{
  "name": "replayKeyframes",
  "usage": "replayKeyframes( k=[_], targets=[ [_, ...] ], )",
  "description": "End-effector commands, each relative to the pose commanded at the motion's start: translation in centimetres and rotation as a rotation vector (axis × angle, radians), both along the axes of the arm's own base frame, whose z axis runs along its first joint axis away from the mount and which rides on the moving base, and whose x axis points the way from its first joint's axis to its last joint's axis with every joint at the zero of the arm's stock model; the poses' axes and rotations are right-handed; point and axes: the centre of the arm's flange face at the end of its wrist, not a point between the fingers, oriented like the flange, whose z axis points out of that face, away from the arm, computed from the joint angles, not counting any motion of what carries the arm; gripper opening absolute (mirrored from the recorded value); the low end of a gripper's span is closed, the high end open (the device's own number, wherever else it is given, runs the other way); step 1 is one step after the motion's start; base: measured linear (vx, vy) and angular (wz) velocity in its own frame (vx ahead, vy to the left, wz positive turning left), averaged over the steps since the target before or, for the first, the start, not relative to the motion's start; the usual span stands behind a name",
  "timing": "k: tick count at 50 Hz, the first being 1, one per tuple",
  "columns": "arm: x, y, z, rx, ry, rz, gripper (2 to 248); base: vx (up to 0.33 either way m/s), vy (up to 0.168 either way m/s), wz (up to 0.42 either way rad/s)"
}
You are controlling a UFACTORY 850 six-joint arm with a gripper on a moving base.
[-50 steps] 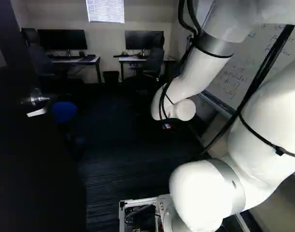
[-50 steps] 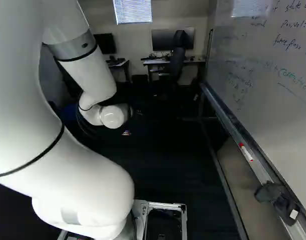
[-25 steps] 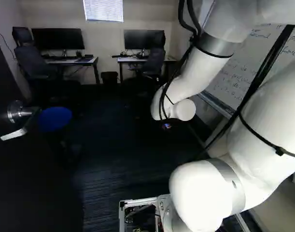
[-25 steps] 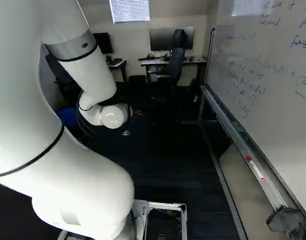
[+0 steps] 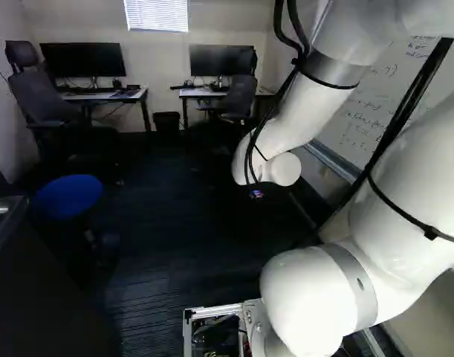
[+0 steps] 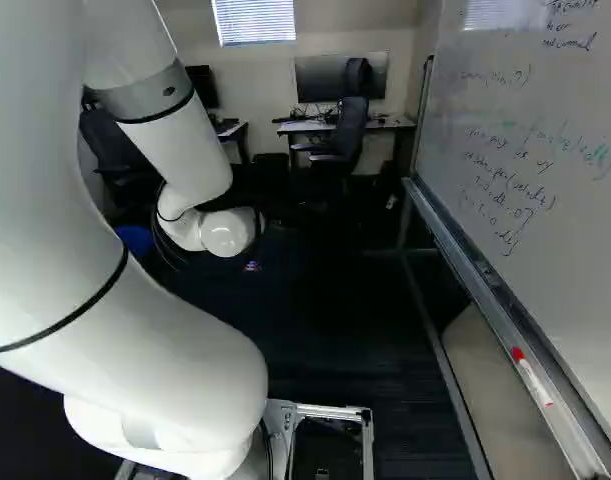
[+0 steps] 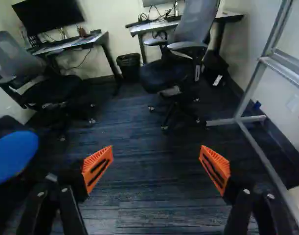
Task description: Open the door and move inside
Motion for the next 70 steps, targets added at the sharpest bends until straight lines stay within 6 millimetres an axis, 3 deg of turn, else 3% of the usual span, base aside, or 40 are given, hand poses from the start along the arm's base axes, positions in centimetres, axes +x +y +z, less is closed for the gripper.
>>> replayKeyframes(
  k=[70],
  targets=[
    [0.0,0.0,0.0,0.0,0.0,0.0,247,0.159,0.003,-0.003]
  ],
)
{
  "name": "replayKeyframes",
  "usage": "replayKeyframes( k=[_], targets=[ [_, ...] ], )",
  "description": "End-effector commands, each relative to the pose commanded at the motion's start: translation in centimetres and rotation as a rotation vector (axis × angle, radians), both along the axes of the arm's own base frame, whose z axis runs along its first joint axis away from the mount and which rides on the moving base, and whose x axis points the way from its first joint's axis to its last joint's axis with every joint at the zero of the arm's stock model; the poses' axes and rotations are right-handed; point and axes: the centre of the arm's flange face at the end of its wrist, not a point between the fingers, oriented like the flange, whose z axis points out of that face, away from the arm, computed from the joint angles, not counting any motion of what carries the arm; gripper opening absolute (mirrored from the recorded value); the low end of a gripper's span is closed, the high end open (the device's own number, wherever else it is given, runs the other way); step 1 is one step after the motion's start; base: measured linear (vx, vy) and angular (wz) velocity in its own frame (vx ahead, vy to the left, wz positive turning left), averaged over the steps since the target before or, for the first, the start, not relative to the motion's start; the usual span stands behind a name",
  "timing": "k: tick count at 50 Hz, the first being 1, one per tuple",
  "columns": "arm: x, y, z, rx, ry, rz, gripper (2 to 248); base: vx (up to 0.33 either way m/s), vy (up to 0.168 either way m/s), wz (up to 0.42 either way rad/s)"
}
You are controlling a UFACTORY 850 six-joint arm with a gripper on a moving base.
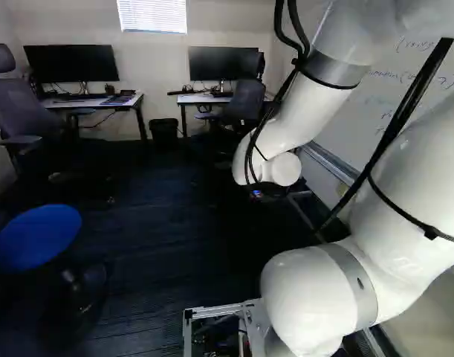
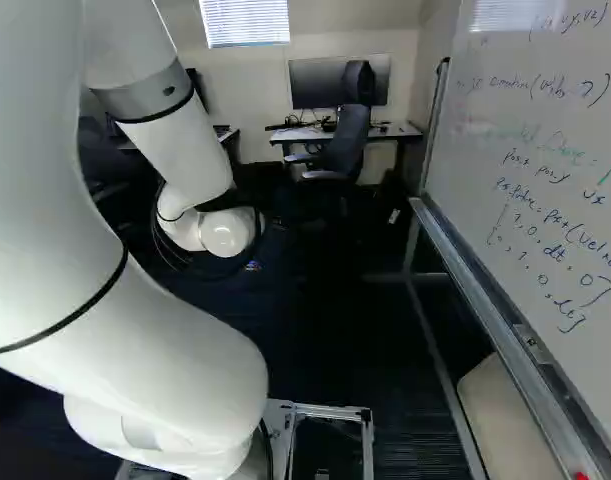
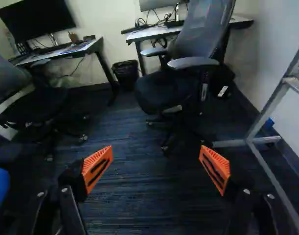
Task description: Open the door and move inside
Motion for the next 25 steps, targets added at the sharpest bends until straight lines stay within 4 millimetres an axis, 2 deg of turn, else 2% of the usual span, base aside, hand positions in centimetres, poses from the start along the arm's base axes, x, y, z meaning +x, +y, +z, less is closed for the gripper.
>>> replayKeyframes(
  k=[12,25],
  targets=[
    [0.0,0.0,0.0,0.0,0.0,0.0,247,0.076,0.002,-0.007],
    [0.0,0.0,0.0,0.0,0.0,0.0,247,-0.007,0.0,0.0]
  ],
)
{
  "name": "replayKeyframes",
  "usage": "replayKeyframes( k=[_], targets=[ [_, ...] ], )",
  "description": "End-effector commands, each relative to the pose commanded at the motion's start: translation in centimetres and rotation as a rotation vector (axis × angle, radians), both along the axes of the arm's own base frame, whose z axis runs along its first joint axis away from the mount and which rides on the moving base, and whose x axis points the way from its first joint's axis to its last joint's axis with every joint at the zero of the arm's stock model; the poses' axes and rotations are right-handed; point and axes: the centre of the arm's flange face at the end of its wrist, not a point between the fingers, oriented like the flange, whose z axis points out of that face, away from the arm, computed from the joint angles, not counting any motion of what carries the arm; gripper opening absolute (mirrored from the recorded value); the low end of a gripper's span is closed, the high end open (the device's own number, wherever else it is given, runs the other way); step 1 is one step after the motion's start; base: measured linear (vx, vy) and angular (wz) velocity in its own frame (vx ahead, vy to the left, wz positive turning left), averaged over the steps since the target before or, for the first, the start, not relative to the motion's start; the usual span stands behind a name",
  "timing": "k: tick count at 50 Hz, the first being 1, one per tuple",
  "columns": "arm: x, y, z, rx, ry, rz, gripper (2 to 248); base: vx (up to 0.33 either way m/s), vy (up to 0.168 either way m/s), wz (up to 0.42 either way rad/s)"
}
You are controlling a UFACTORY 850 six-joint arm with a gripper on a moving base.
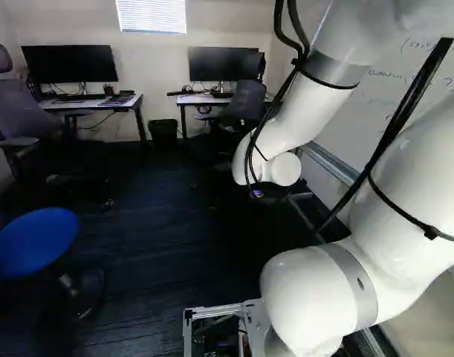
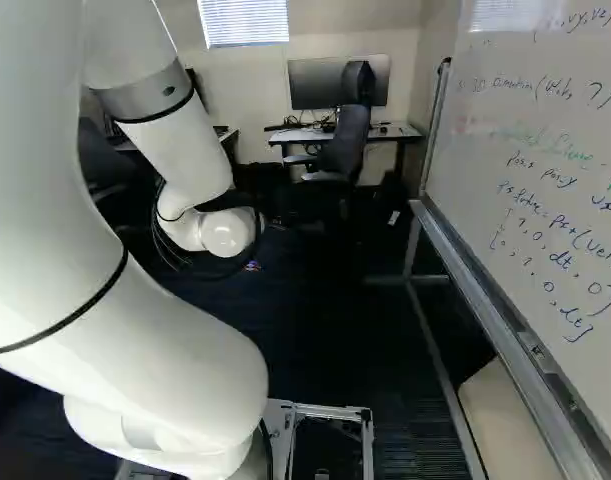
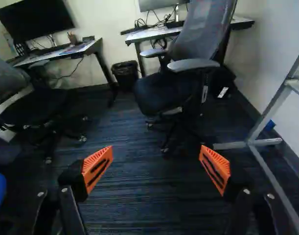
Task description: Open the door and move inside
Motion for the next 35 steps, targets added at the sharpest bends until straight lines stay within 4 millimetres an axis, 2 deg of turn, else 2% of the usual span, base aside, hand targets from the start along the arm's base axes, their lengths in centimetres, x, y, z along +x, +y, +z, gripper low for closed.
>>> replayKeyframes(
  k=[35],
  targets=[
    [-0.32,-0.12,-0.06,-0.006,-0.005,-0.002,247,0.0,0.0,0.0]
  ],
)
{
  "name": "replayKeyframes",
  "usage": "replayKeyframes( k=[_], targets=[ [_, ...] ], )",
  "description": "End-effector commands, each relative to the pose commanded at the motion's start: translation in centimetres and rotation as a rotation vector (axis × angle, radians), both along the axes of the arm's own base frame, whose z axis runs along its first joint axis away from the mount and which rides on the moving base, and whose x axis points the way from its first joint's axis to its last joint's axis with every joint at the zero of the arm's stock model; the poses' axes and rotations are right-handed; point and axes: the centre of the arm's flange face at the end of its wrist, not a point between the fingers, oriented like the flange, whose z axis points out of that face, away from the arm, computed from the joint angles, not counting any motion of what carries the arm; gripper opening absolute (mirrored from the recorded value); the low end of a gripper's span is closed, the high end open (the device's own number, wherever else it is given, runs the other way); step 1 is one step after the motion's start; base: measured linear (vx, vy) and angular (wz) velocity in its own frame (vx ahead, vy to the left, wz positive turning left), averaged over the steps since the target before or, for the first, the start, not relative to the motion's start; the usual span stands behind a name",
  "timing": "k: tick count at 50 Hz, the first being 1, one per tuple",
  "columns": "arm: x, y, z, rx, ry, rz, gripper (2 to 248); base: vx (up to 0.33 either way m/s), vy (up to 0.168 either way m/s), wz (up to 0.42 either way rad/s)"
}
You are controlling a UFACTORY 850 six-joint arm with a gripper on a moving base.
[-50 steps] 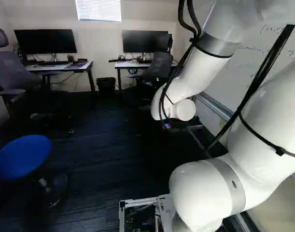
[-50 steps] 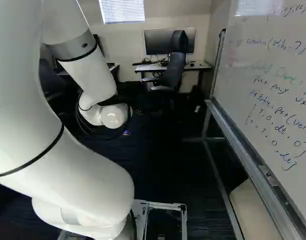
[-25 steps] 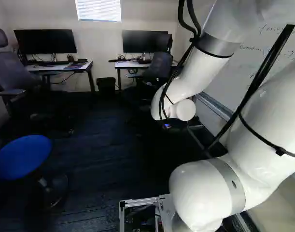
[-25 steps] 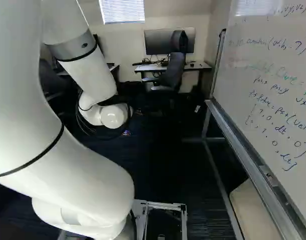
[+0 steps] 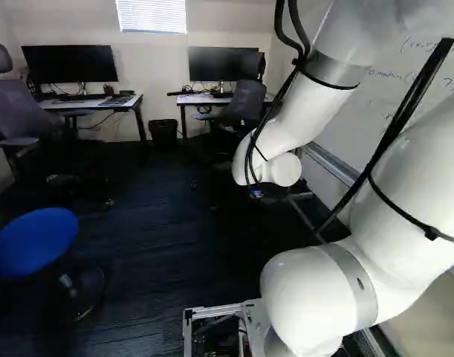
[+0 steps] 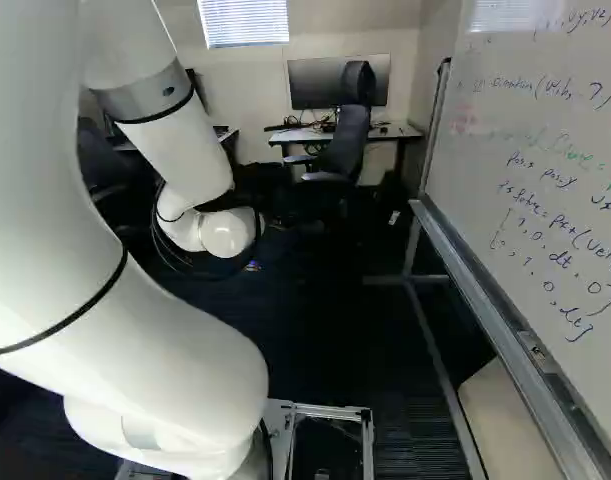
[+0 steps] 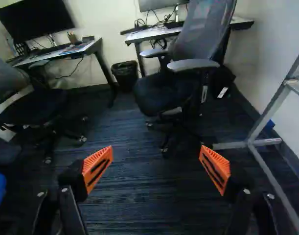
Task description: Open the door and move inside
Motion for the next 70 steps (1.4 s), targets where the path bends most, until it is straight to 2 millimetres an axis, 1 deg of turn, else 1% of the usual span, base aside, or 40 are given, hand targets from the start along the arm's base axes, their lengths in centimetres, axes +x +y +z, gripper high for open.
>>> replayKeyframes(
  k=[18,41,49,60,70],
  targets=[
    [-1.5,-0.6,-0.3,-0.028,-0.022,-0.01,247,0.0,0.0,0.0],
    [-5.1,-1.7,-1.2,-0.098,-0.07,-0.037,247,0.0,0.0,0.0],
    [-6.0,-2.0,-1.5,-0.117,-0.082,-0.045,247,0.0,0.0,0.0],
    [-6.9,-2.3,-1.7,-0.136,-0.094,-0.053,247,0.0,0.0,0.0],
    [-7.3,-2.4,-1.9,-0.145,-0.099,-0.056,247,0.0,0.0,0.0]
  ],
)
